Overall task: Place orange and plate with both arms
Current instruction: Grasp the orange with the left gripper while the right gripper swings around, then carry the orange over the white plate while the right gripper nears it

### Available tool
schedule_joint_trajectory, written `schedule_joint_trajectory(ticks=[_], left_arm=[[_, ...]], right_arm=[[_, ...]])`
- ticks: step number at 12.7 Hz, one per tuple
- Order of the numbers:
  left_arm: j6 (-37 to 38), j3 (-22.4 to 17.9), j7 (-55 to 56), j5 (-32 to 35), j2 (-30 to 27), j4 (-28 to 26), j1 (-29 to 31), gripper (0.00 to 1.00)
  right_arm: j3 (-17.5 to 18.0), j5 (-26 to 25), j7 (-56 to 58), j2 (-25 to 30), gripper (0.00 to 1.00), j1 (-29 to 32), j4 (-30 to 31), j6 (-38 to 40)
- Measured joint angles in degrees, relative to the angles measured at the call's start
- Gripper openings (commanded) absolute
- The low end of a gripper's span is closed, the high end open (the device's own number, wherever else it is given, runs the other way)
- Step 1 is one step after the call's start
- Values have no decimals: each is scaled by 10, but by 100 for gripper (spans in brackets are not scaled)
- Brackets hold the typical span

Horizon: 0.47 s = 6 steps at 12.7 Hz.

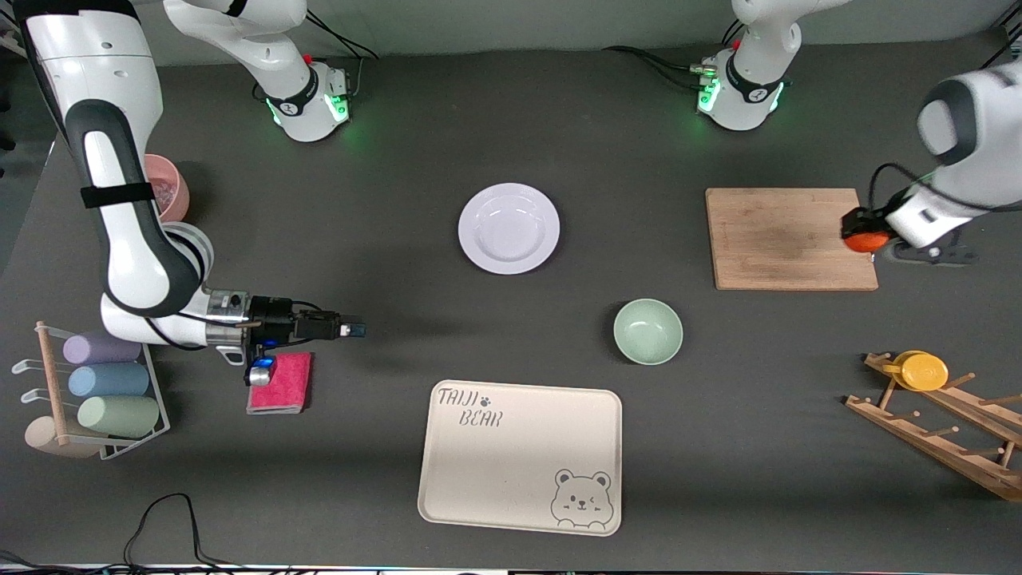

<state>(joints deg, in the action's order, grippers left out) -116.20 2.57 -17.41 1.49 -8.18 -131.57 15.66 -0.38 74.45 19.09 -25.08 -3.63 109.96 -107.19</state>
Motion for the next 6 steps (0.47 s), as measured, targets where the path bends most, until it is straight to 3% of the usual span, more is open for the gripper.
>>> schedule_joint_trajectory(ticks=[3,6], left_arm=[[105,3,0,0,-18,88,-1,48],[133,24,22,-3,-14,131,-7,48]], right_arm=[[0,34,94,10,100,0,68,0],[0,76,226,13,100,0,133,0]])
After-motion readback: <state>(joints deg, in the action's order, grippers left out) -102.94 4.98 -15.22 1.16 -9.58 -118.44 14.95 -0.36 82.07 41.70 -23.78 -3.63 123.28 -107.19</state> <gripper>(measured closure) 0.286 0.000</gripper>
